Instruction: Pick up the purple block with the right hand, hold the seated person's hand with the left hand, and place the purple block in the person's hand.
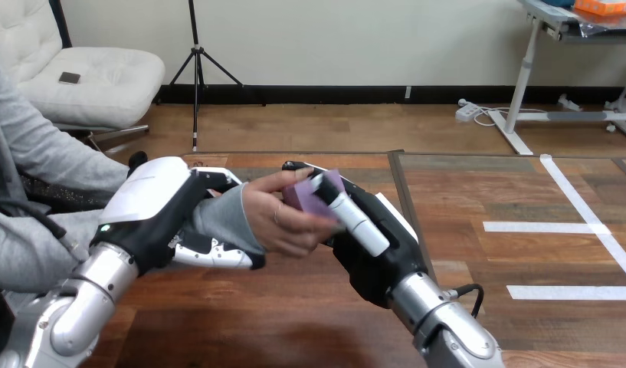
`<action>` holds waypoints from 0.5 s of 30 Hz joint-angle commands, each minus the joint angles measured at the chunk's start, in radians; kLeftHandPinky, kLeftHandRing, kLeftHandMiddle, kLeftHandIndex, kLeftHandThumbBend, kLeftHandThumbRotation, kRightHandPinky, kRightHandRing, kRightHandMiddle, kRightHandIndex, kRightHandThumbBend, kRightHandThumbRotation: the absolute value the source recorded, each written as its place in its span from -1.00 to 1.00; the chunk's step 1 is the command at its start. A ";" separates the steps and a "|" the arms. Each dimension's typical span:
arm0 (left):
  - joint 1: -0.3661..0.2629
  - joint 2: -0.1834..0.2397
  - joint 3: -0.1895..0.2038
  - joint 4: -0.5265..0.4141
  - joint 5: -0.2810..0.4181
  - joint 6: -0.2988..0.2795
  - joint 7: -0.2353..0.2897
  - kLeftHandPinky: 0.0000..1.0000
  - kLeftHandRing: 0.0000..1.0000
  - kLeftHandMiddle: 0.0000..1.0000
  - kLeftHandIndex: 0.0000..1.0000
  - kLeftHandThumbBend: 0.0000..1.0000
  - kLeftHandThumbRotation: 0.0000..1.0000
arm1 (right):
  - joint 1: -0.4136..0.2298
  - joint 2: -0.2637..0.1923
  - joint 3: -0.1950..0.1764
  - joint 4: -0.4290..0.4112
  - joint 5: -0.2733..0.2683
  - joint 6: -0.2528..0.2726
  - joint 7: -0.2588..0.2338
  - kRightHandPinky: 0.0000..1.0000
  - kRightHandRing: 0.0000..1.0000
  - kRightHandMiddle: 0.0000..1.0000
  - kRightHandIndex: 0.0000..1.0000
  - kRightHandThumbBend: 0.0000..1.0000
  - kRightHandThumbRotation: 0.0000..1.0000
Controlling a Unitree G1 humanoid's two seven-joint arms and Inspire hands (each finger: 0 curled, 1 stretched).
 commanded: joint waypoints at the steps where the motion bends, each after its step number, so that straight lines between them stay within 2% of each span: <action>1: -0.074 0.024 0.004 -0.101 -0.031 0.016 -0.062 0.49 0.51 0.53 0.59 1.00 0.22 | -0.054 -0.017 -0.032 -0.045 0.009 -0.007 0.014 0.45 0.61 0.64 0.64 0.86 0.83; 5: -0.063 0.027 0.010 -0.124 -0.073 0.038 -0.124 0.65 0.62 0.63 0.69 1.00 0.31 | -0.055 -0.022 -0.042 -0.047 0.015 0.004 0.012 0.54 0.66 0.68 0.68 0.95 0.94; 10: -0.050 0.025 0.020 -0.151 -0.186 0.079 -0.233 0.78 0.71 0.71 0.76 1.00 0.36 | -0.061 -0.034 -0.057 -0.036 0.023 -0.005 0.033 0.63 0.69 0.71 0.71 0.99 0.98; 15: -0.030 0.018 0.032 -0.181 -0.277 0.125 -0.304 0.74 0.78 0.79 0.82 1.00 0.40 | -0.066 -0.041 -0.078 -0.023 0.038 -0.011 0.055 0.73 0.73 0.73 0.74 1.00 1.00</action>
